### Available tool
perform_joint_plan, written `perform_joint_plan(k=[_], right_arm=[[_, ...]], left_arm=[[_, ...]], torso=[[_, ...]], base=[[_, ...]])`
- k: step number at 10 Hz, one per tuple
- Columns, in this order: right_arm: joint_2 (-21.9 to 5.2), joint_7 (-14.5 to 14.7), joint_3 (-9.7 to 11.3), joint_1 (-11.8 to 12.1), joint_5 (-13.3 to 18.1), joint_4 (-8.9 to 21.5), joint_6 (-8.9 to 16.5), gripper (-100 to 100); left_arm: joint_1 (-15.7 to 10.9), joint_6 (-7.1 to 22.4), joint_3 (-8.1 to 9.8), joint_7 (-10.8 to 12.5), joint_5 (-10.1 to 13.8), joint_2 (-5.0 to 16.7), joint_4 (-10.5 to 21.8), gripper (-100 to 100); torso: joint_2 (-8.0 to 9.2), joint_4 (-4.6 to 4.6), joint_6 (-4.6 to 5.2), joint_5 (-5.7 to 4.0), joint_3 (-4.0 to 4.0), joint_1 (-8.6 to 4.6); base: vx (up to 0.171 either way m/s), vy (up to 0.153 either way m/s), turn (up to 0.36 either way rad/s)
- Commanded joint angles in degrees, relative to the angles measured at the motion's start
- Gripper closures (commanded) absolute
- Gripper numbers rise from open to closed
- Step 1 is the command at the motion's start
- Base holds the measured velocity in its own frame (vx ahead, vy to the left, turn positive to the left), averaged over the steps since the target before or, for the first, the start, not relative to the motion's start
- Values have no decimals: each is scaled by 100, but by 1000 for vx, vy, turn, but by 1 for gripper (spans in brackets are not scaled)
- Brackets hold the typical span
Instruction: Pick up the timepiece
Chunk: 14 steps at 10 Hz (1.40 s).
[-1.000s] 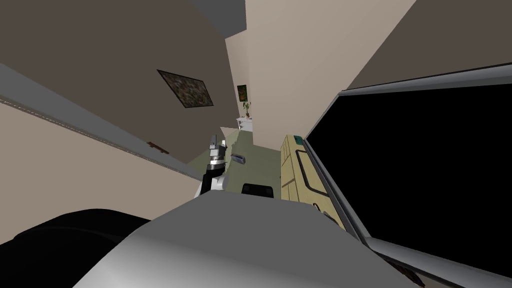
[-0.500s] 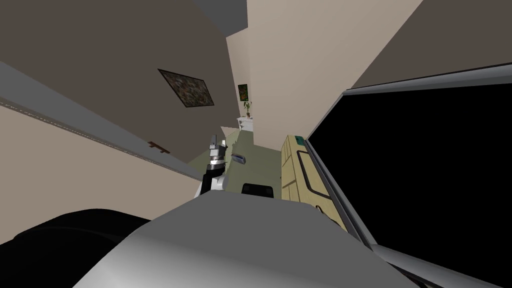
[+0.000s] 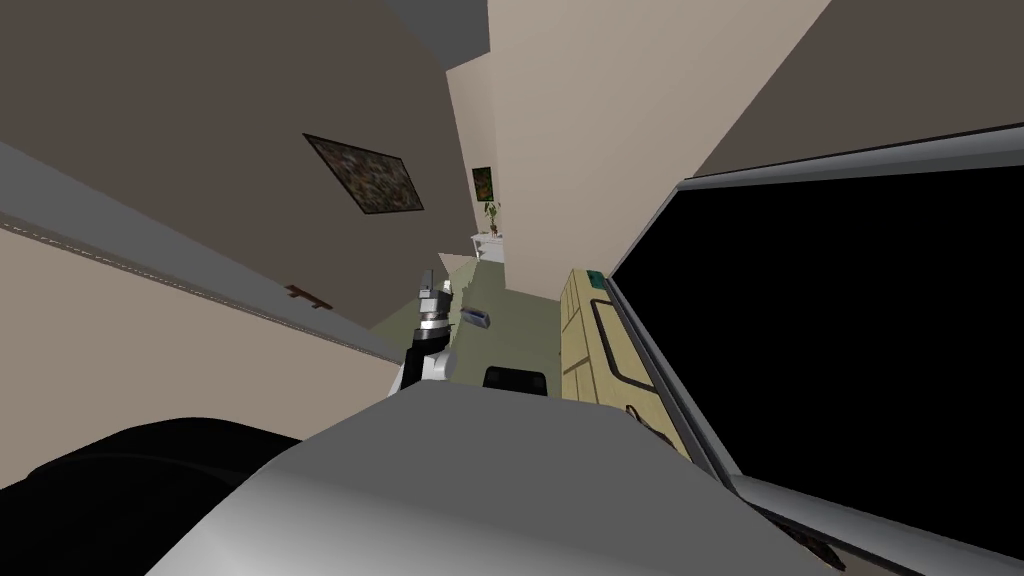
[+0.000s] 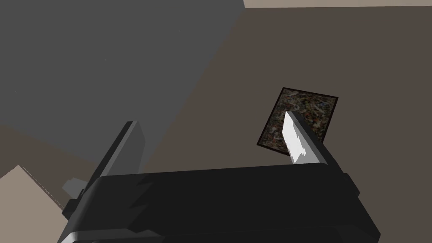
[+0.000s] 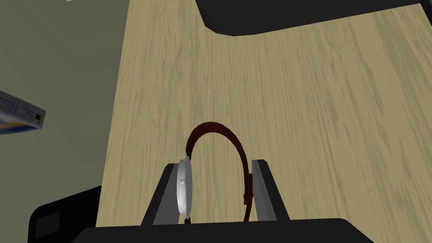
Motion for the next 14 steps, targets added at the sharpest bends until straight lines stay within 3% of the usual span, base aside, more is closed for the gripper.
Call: perform_joint_plan(k=[1, 2, 4, 6, 8, 10, 12, 13, 14], right_arm=[[-7, -286, 272, -286, 286, -77, -198, 100], [-7, -254, 272, -365, 350, 65, -198, 100], [-7, -367, 272, -365, 350, -77, -198, 100], [70, -790, 664, -743, 773, -352, -495, 100], [70, -805, 664, -831, 853, -184, -495, 100], [70, -904, 664, -831, 853, -352, -495, 100], [148, -1305, 1056, -1267, 1281, -628, -792, 100], [148, -1440, 1056, -1298, 1355, -628, -792, 100], [187, -1709, 1253, -1512, 1605, -766, -941, 100]], left_arm=[[0, 0, 0, 0, 0, 0, 0, 0], [-1, 0, 0, 0, 0, 0, 0, 0], [-1, 0, -1, 0, 0, 0, 0, 0], [0, 0, 0, 0, 0, 0, 0, 0], [-1, 0, -1, 0, 0, 0, 0, 0], [-1, 0, -1, 0, 0, 0, 0, 0], [0, 0, 0, 0, 0, 0, 0, 0], [-1, 0, 0, 0, 0, 0, 0, 0], [-2, 0, -1, 0, 0, 0, 1, 0]], torso=[[0, 0, 0, 0, 0, 0], [23, 2, 6, -1, 12, -3], [10, 4, -4, 3, 8, 2], [-3, 1, 0, 1, -1, -2], [16, 5, -4, 2, 10, 1], [-3, -2, 0, 0, -1, 2], [-3, -2, 2, 2, -2, 0], [24, 0, 9, 1, 11, -7], [25, 2, 4, 0, 14, -3]], base=[[-128, -5, -354], [-103, -7, -127], [-23, -6, 18], [-63, -16, -264], [-71, -4, -68], [1, -4, 6], [-81, -23, -316], [-100, -22, -92], [-80, -18, -214]])
